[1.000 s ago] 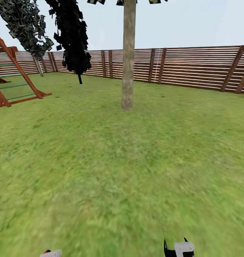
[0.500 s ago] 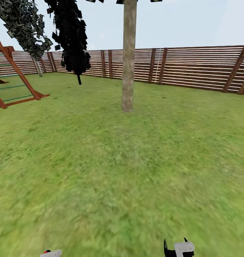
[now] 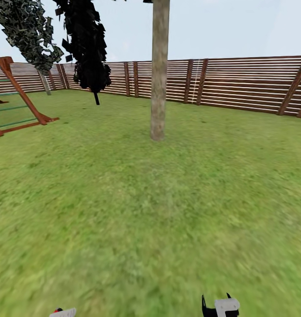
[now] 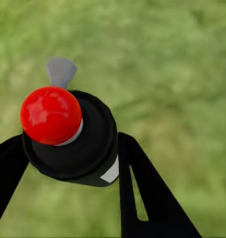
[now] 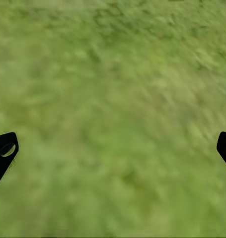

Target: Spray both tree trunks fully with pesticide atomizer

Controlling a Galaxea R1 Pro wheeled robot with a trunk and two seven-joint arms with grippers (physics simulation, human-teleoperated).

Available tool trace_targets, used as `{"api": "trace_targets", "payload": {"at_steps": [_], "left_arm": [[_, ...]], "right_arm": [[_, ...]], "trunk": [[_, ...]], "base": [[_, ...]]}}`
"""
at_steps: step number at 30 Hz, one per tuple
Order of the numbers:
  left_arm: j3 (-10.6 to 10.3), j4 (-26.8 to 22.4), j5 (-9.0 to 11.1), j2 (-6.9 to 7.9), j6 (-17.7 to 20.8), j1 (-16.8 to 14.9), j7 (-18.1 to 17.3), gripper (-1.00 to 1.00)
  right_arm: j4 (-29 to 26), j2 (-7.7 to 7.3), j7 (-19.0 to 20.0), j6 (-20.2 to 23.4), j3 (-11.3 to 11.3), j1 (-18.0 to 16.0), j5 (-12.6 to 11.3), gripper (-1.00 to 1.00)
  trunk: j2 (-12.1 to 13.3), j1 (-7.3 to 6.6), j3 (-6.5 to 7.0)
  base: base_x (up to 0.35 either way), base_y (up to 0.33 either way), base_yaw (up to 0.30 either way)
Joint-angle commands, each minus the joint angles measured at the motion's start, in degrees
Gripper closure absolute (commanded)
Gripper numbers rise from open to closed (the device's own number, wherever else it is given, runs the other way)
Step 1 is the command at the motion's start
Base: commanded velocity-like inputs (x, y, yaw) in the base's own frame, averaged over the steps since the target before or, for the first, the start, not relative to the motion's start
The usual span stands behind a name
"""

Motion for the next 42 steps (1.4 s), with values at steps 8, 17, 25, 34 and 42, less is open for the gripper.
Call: {"api": "trace_targets", "payload": {"at_steps": [8, 17, 25, 34, 42], "left_arm": [[0.0, 0.0, 0.0, 0.0, 0.0, 0.0, 0.0, 1.0], [0.0, 0.0, 0.0, 0.0, 0.0, 0.0, 0.0, 1.0], [0.0, 0.0, 0.0, 0.0, 0.0, 0.0, 0.0, 1.0], [0.0, 0.0, 0.0, 0.0, -0.1, 0.0, 0.0, 1.0], [0.0, 0.0, 0.0, 0.0, 0.0, 0.0, 0.0, 1.0]], "right_arm": [[0.0, 0.0, 0.0, 0.0, 0.0, 0.0, 0.0, -1.0], [0.0, 0.0, 0.0, 0.0, 0.0, 0.0, 0.0, -1.0], [0.0, 0.0, 0.0, 0.0, 0.0, 0.0, 0.0, -1.0], [0.0, 0.01, 0.0, 0.0, 0.0, 0.0, 0.0, -1.0], [0.0, 0.0, 0.0, 0.0, 0.0, 0.0, 0.0, -1.0]], "trunk": [[0.0, 0.0, 0.0], [0.0, 0.0, 0.0], [0.0, 0.0, 0.0], [0.0, 0.0, 0.0], [0.0, 0.0, 0.0]], "base": [[0.339, 0.0, 0.0], [0.34, 0.0, 0.0], [0.34, 0.0, 0.0], [0.34, 0.0, 0.0], [0.34, 0.0, 0.0]]}}
